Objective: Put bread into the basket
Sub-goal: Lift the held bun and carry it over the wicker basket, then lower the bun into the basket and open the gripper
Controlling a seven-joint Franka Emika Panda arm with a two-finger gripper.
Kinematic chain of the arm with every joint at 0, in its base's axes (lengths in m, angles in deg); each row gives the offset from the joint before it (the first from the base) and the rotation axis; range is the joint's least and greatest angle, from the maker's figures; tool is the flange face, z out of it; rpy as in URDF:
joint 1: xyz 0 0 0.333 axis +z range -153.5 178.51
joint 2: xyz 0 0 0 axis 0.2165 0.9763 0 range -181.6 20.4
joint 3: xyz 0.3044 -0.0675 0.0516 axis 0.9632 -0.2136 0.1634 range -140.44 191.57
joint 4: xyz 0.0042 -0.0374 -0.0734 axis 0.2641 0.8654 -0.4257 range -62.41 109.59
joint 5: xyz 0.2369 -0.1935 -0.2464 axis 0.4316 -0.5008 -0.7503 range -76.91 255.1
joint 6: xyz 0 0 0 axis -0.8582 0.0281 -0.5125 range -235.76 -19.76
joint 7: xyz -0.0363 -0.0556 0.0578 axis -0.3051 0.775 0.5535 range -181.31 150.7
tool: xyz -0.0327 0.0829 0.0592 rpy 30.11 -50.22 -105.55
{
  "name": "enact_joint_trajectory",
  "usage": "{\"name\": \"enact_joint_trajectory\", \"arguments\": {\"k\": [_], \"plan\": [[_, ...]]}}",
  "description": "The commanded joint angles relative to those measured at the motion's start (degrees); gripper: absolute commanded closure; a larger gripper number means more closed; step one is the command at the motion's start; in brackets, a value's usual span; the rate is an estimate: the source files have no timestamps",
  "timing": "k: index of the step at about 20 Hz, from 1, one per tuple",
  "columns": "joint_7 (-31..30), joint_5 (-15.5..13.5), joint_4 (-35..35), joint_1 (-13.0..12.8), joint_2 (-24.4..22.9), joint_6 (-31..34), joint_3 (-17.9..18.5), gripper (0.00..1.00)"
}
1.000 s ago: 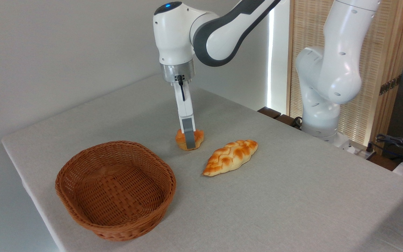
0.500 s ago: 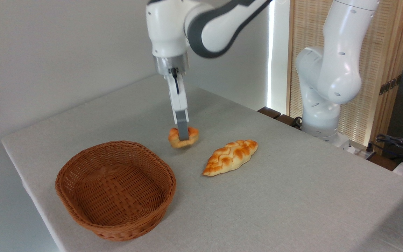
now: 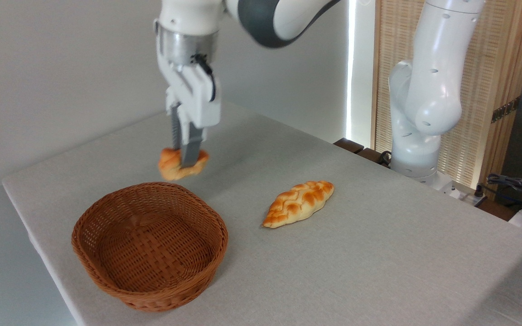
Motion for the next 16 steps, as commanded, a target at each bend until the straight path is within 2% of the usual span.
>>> {"name": "enact_joint_trajectory", "arguments": {"k": [1,3,5,6,8,9,16], "plan": [[-5.86,-5.28,-1.84,-2.17,7.48,-10.68,0.87,0.61],[-5.96,-7.74,-1.66,-3.57,11.35,-16.49,0.78,0.57],[-5.87,-7.93,-1.75,-3.84,14.17,-18.7,0.34,0.55],[-5.61,-7.93,-1.75,-3.84,14.79,-19.14,0.34,0.46],[-5.34,-7.49,-1.66,-3.84,16.02,-19.15,0.17,0.11],[-5.34,-7.4,-1.75,-3.84,16.29,-19.24,0.17,0.0],[-5.52,-7.84,-1.75,-3.76,16.91,-19.85,-0.62,0.0]]}}
